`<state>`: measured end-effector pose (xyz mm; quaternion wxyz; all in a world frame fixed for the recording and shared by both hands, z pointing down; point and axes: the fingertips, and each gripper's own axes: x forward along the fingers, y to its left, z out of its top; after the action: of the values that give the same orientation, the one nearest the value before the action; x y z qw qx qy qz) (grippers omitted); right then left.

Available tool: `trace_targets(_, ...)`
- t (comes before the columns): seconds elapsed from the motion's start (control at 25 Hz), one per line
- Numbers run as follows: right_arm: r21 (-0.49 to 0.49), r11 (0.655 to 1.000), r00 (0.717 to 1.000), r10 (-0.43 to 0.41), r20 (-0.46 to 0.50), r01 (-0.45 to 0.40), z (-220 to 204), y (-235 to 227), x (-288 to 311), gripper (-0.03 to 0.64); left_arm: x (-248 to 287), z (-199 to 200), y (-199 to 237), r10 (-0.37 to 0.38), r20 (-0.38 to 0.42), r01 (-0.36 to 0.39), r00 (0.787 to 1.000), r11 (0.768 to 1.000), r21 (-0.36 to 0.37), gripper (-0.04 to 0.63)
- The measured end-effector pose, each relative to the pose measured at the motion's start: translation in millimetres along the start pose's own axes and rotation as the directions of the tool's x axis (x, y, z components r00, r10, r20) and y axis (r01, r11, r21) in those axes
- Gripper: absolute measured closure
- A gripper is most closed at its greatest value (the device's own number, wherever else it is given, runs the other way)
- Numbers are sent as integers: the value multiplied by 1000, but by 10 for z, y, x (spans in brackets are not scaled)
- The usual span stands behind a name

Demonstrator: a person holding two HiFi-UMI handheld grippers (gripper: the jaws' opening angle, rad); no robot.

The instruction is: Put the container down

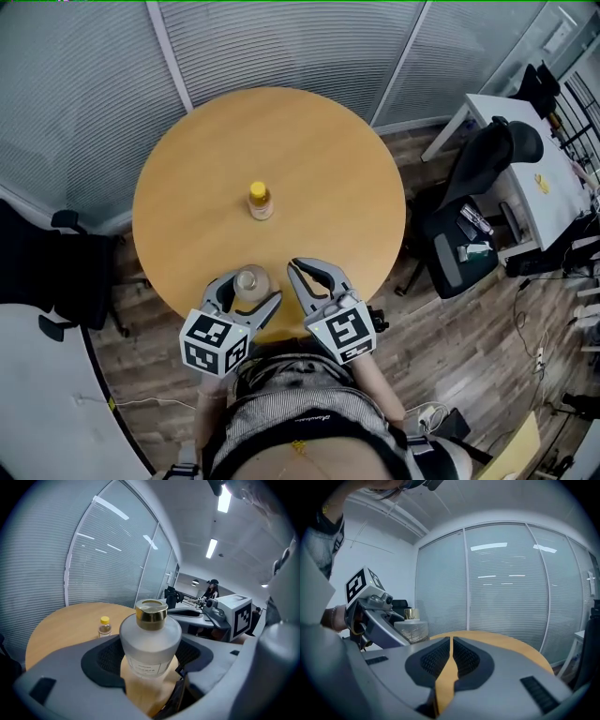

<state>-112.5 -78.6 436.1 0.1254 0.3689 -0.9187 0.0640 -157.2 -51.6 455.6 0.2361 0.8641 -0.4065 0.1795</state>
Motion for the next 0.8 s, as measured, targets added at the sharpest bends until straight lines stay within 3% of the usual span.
trace_targets(0.8, -12, 1000, 1000, 16, 14, -16, 81, -209, 82, 584, 165, 139, 41, 14, 16, -14, 1000, 1000, -4, 256)
